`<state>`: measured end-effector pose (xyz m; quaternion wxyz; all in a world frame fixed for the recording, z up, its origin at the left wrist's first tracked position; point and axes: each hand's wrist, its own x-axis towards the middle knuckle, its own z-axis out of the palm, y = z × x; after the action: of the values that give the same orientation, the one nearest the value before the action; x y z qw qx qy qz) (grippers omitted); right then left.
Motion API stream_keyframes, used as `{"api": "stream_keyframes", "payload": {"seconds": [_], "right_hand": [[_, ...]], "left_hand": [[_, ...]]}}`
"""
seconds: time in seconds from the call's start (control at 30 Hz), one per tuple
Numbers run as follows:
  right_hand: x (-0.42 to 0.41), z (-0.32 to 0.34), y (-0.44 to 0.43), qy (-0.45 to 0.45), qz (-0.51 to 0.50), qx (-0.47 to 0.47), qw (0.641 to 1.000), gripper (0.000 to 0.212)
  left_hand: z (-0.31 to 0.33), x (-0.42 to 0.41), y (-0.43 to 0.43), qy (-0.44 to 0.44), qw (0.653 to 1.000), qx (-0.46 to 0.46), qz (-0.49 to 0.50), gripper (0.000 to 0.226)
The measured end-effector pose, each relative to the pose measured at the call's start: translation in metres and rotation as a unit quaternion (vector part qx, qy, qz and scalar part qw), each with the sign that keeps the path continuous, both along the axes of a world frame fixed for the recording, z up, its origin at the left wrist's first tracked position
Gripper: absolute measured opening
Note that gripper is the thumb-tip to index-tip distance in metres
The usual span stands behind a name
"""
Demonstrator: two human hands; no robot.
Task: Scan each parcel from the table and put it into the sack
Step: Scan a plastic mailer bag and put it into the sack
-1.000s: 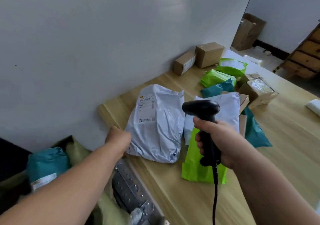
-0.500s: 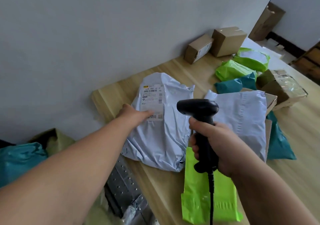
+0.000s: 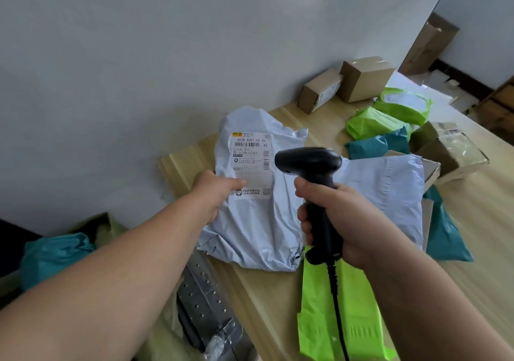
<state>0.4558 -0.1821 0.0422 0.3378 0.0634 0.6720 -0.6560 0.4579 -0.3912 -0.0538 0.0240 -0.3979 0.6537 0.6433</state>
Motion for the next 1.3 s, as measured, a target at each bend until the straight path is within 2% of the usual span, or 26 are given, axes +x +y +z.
{"api": "stream_keyframes", "payload": {"seconds": [0.3,0.9,1.1,1.3], "right_hand": [[0.022,0.073,-0.021,0.037,0.025,-0.031,0.999,0.027],[0.051,0.142,-0.008,0.056,0.081,-0.053,0.994,0.031],[0.056,0.139,-0.006,0.056,0.104,-0.066,0.991,0.035],[0.090,0.130,-0.011,0.047,0.129,-0.060,0.989,0.033]], "left_hand": [[0.066,0.031,-0.019,0.104,0.986,-0.129,0.028,0.019],[0.127,0.081,-0.012,0.130,0.949,-0.287,0.021,0.016],[0.130,0.097,-0.005,0.135,0.946,-0.291,0.040,0.015],[0.141,0.135,-0.022,0.155,0.959,-0.219,0.087,0.023]]}}
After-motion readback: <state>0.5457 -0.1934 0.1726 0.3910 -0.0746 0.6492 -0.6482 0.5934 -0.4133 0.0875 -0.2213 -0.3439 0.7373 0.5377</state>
